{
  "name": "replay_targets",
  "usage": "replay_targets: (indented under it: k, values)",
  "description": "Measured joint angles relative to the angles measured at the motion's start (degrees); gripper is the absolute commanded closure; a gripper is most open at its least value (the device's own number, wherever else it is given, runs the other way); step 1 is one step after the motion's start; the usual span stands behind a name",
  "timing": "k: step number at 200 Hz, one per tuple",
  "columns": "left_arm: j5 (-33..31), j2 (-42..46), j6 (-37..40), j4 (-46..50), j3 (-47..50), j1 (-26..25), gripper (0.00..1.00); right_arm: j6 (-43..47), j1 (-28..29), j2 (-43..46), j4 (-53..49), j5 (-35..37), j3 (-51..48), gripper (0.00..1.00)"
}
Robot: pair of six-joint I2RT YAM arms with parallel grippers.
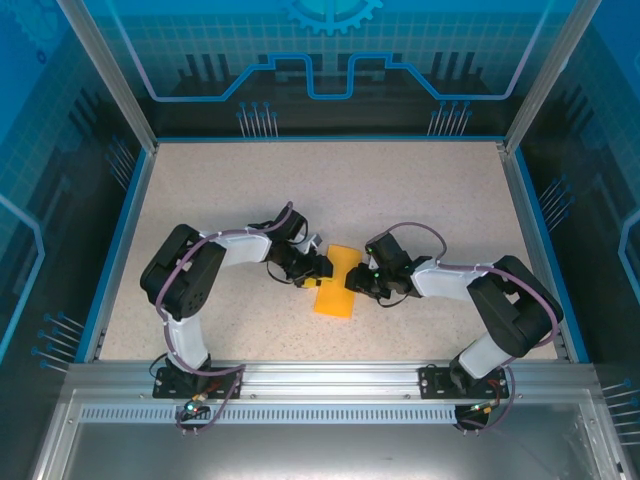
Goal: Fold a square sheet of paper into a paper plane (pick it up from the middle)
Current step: Fold the triangle a second time at the center of the table.
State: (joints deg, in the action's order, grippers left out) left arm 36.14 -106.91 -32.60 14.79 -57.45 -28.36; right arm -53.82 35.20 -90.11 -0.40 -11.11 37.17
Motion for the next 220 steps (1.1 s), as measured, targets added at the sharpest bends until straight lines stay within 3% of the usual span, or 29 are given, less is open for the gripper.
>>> replay_targets:
  k: [82, 123, 161, 182, 220]
  values:
    - [1.20, 0.02, -0.09, -0.11, -0.28, -0.04, 0.56, 0.00, -0.15, 0.00, 0.09, -0.39, 0.00, 0.65]
    - [2.51, 0.02, -1.57, -2.12, -0.28, -0.04, 0.68, 0.11, -0.37, 0.74, 0.98, -1.38, -0.44, 0.61]
    - [2.78, 0.02, -3.45, -3.45, -0.28, 0.09, 0.79, 2.54, 0.26, 7.58, -1.25, 0.31, -0.46, 0.46]
    - [2.80, 0.02, -3.91, -3.54, -0.28, 0.24, 0.82, 5.25, 2.56, 14.25, -4.00, 4.26, -0.42, 0.31]
    - [3.41, 0.02, -5.03, -3.93, -0.28, 0.46, 0.86, 10.40, 12.66, 20.90, -9.46, 13.64, -0.02, 0.27]
